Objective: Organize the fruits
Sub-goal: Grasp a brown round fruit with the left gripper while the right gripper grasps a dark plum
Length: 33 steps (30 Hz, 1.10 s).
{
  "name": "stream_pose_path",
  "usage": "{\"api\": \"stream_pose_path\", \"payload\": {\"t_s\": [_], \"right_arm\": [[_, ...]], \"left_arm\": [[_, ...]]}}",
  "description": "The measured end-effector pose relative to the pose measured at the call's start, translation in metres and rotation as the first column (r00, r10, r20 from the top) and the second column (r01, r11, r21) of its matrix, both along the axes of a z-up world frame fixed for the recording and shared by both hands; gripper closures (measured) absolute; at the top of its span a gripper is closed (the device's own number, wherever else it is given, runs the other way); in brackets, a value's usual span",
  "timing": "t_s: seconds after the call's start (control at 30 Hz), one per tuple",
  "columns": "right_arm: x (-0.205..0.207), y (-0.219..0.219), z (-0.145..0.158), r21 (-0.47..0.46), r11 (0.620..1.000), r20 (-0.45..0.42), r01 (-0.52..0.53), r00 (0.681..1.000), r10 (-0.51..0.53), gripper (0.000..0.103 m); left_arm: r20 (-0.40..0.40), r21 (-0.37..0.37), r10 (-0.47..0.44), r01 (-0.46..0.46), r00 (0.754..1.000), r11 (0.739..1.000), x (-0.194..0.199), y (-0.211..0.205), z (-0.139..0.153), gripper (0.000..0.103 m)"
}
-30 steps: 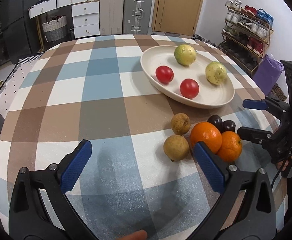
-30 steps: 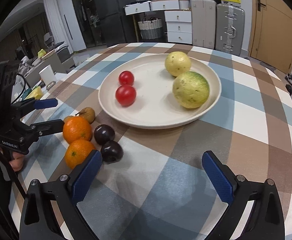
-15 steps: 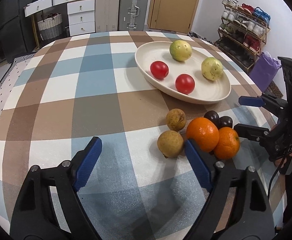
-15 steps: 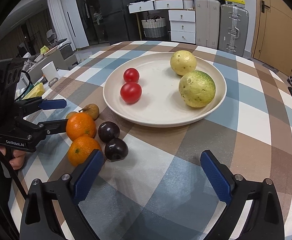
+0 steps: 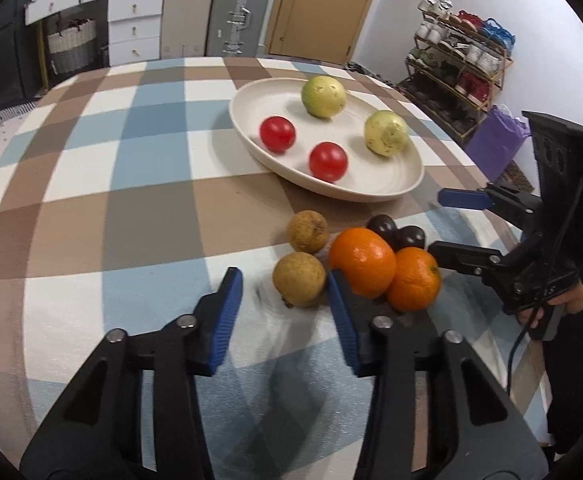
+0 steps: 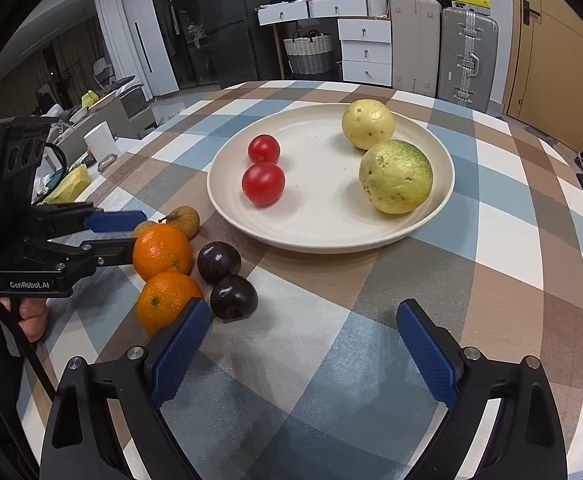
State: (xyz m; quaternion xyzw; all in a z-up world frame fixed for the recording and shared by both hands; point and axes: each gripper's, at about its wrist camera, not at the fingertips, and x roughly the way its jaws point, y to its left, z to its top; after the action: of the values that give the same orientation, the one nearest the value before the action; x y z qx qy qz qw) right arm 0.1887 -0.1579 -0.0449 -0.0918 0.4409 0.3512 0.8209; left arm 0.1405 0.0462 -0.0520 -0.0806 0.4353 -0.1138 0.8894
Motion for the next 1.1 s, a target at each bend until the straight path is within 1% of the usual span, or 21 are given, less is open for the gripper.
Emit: {"api": "stream_pose_path", "payload": {"t_s": [0.07, 0.1, 0.17, 0.4, 0.53, 0.7, 0.93, 1.0, 1.07, 1.1], "right_arm": [[0.001, 0.0, 0.0, 0.002, 1.0, -0.002, 0.001, 1.0, -0.001, 0.006], [0.001, 0.0, 0.0, 0.002, 1.0, -0.002, 0.0, 1.0, 0.0, 0.006], [0.001, 0.0, -0.001, 0.0, 1.0, -0.002, -0.001, 1.0, 0.001, 0.006], [0.001, 0.002, -0.001, -0.013, 1.0, 0.002, 0.0, 1.0, 0.0, 0.007], [0.003, 0.001, -0.001, -0.032, 0.999, 0.007, 0.008, 1.0, -0.008, 0.007], [0.009, -0.011, 0.002, -0.006, 0.999, 0.0, 0.053, 0.999, -0.053, 0.007], [0.002, 0.0, -0.001, -0.028, 1.0, 0.007, 0.009, 1.0, -0.009, 0.007], [-0.001, 0.004, -0.001, -0.041, 0.999, 0.018, -0.007, 1.0, 0.008, 0.009], [-0.003, 0.006, -0.001, -0.035, 0.999, 0.017, -0.027, 0.999, 0.027, 0.019], [-0.004, 0.007, 0.0, -0.028, 0.999, 0.012, -0.036, 0.999, 0.036, 0.021]], "left_arm": [[-0.006, -0.028, -0.017, 0.017, 1.0, 0.999, 0.0, -0.001, 0.0, 0.078], [-0.007, -0.035, -0.018, 0.018, 1.0, 0.999, 0.0, -0.001, 0.0, 0.078], [0.005, -0.021, 0.001, -0.001, 1.0, 1.0, -0.001, 0.0, 0.002, 0.078], [0.038, -0.035, 0.042, -0.04, 0.998, 0.999, -0.002, 0.009, 0.009, 0.078], [0.029, -0.03, 0.049, -0.048, 0.998, 0.998, -0.001, 0.01, 0.007, 0.078], [0.021, -0.022, 0.049, -0.049, 0.999, 0.999, -0.002, 0.009, 0.005, 0.078], [0.028, -0.023, 0.053, -0.052, 0.998, 0.998, -0.001, 0.01, 0.005, 0.078], [0.028, -0.022, 0.055, -0.054, 0.998, 0.998, -0.001, 0.01, 0.005, 0.078], [0.028, -0.023, 0.054, -0.053, 0.998, 0.998, -0.001, 0.01, 0.005, 0.078], [0.026, -0.021, 0.053, -0.053, 0.998, 0.998, -0.001, 0.01, 0.005, 0.078]]}}
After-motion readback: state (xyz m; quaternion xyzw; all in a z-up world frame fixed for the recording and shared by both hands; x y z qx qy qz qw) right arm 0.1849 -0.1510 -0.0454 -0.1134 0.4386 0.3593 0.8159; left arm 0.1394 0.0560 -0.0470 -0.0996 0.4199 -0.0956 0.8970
